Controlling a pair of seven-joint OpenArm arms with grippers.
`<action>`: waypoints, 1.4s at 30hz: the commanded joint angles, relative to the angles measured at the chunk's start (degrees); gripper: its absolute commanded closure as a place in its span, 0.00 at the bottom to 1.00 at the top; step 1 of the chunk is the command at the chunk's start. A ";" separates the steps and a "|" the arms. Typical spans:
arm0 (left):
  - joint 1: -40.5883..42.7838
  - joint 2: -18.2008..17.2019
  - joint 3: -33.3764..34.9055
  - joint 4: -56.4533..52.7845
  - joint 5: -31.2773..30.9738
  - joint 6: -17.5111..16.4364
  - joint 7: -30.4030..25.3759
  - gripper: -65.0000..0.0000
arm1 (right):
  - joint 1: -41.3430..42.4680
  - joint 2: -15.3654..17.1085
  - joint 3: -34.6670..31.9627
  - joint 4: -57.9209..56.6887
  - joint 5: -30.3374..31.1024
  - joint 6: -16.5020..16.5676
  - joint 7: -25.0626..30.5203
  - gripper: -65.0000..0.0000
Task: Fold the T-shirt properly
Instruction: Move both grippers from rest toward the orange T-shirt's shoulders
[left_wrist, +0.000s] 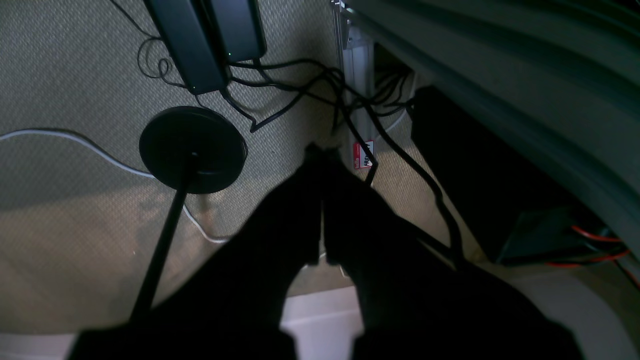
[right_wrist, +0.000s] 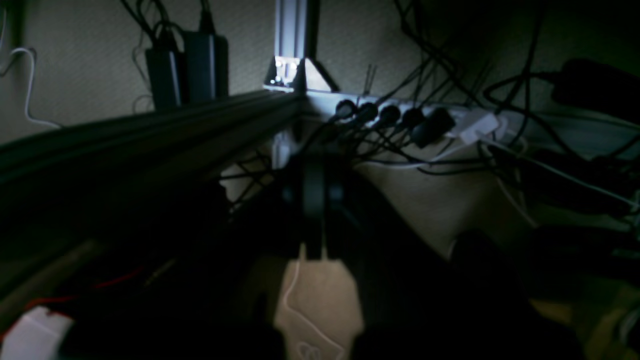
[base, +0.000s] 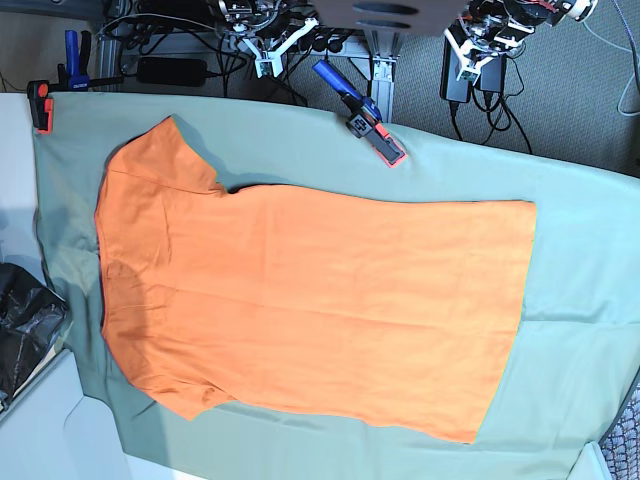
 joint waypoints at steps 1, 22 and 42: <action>0.20 0.00 0.15 0.31 0.44 0.42 -0.76 1.00 | -0.39 0.33 -0.07 0.37 1.01 -0.37 0.94 1.00; 4.39 -0.24 0.15 3.82 2.64 0.39 -3.43 1.00 | -2.91 6.19 -0.07 0.85 2.08 1.99 0.94 1.00; 24.24 -6.75 -10.69 34.71 -8.57 -28.61 -7.15 1.00 | -30.75 13.79 -10.21 33.42 13.31 5.84 0.94 1.00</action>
